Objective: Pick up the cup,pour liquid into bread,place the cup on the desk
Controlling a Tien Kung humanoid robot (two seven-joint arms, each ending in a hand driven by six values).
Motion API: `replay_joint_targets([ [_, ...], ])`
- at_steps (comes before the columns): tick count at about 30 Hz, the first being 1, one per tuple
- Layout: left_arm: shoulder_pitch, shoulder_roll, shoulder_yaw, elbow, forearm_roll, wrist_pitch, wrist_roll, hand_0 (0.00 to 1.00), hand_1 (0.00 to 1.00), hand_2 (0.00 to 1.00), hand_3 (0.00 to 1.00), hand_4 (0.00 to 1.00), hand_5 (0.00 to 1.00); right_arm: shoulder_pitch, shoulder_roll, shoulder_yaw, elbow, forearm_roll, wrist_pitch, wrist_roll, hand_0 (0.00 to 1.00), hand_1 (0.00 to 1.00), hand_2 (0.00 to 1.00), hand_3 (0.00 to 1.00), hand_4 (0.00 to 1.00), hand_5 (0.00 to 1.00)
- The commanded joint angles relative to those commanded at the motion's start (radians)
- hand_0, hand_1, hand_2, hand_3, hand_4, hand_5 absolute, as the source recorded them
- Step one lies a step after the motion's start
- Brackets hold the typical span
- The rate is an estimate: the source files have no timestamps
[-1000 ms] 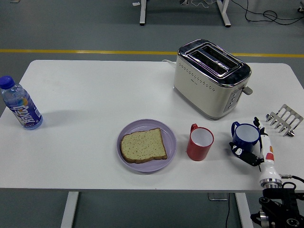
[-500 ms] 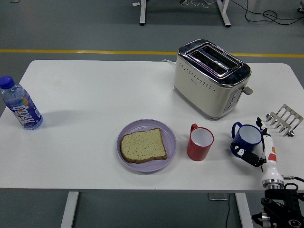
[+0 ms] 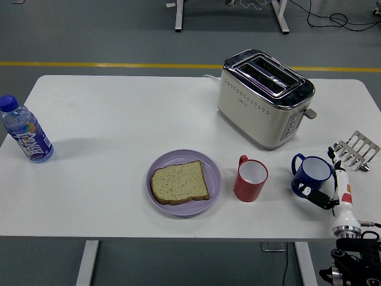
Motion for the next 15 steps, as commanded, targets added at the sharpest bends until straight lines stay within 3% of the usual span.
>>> replay_joint_targets([
  [10,-0.005,0.002,0.008,0.000,-0.014,0.000,-0.005,0.684,0.691,0.696,0.549,0.253,0.998,-0.024,-0.021,0.019,0.060,-0.016,0.012,-0.017,0.962,0.857,0.987,0.998,0.962,0.002],
  [15,-0.007,0.003,0.011,0.000,-0.019,0.000,-0.007,0.685,0.691,0.696,0.549,0.254,0.998,-0.044,-0.036,0.033,0.125,-0.047,0.006,-0.035,0.964,0.860,0.987,0.998,0.968,0.002],
])
